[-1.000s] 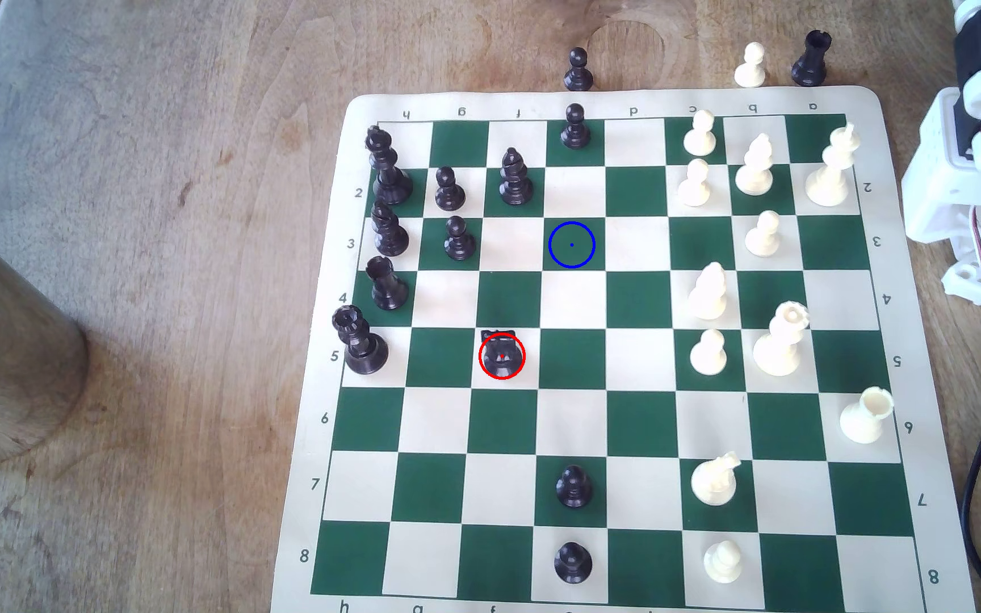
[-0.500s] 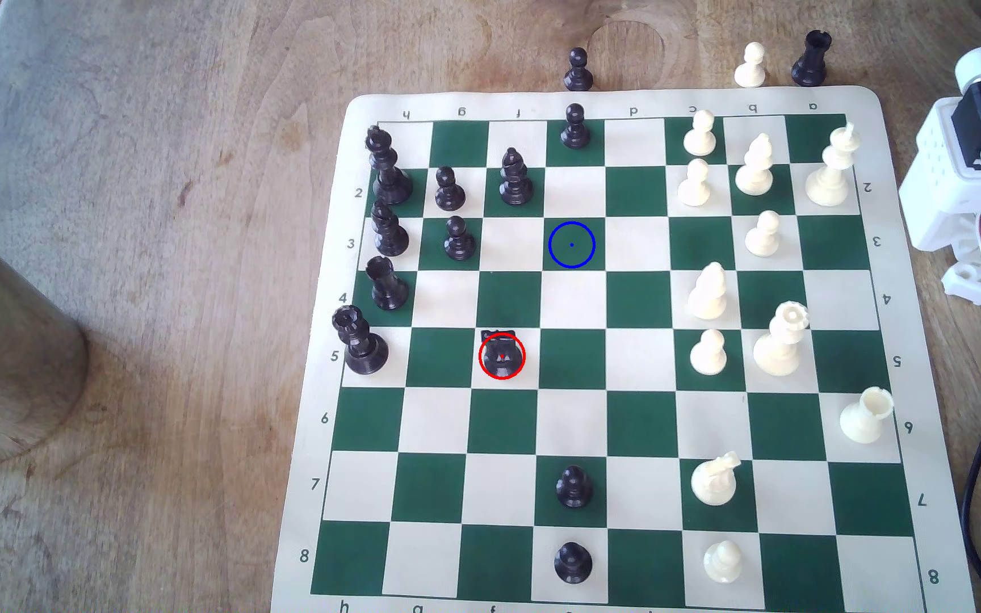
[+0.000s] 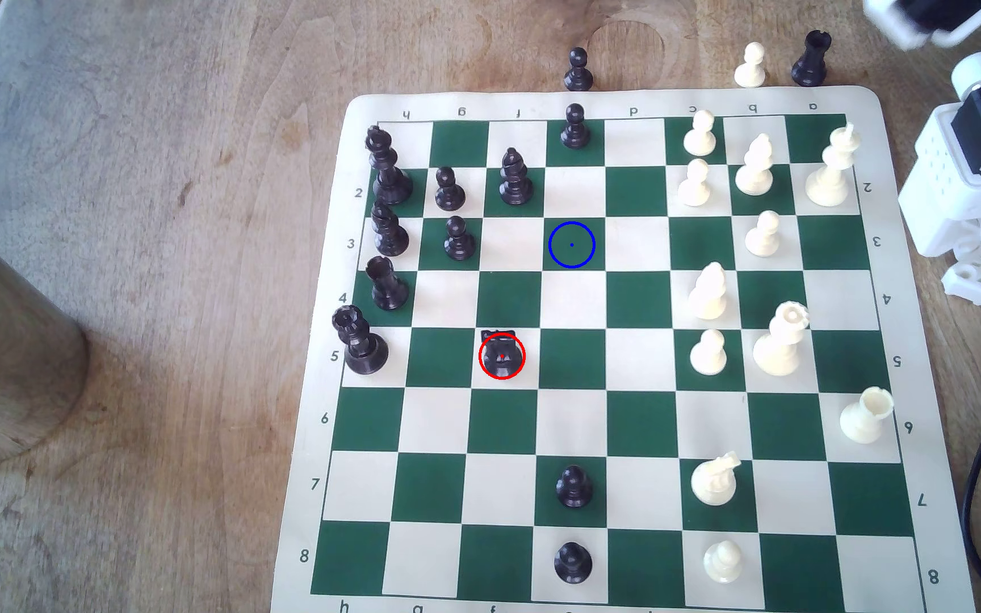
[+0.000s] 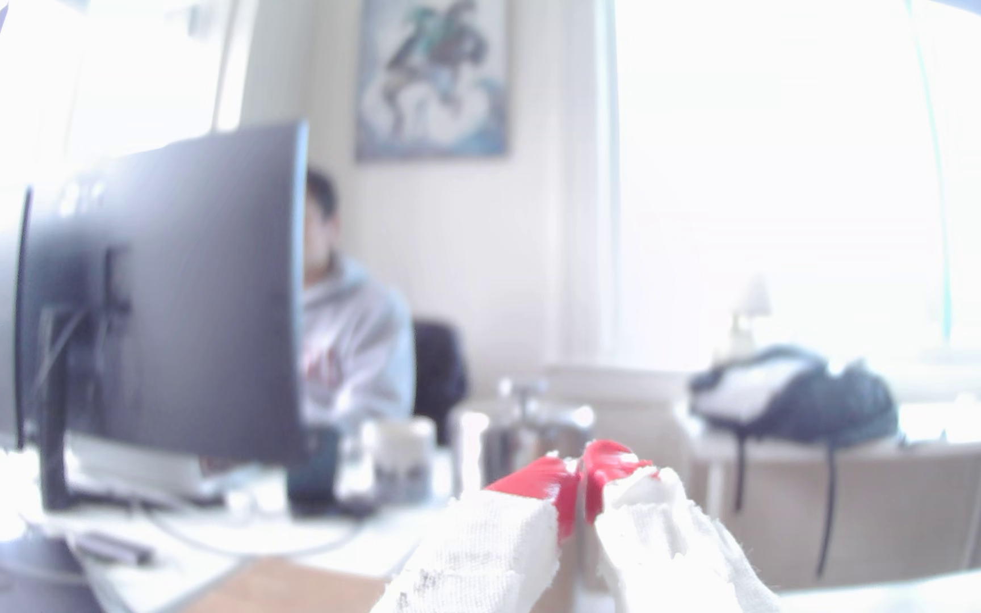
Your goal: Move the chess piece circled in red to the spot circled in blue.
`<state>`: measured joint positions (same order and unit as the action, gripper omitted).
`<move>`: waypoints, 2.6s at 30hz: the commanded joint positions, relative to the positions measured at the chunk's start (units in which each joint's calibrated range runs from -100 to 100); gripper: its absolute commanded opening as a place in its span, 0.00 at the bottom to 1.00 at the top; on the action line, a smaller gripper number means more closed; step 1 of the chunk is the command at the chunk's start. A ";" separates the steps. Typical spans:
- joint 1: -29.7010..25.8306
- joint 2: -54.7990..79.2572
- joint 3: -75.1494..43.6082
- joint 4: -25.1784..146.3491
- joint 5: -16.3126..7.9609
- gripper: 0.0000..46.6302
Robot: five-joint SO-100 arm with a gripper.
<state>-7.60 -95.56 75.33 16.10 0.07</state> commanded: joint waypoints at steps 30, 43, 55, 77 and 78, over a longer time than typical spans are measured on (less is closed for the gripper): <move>-7.30 56.00 -40.51 30.83 -14.99 0.08; -4.72 75.95 -56.74 33.86 -15.38 0.33; -4.49 86.31 -59.82 31.24 -13.33 0.40; -5.19 96.24 -60.19 26.33 -11.38 0.39; -5.19 96.32 -60.64 26.00 -11.38 0.39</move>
<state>-13.27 1.97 20.38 43.67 -11.31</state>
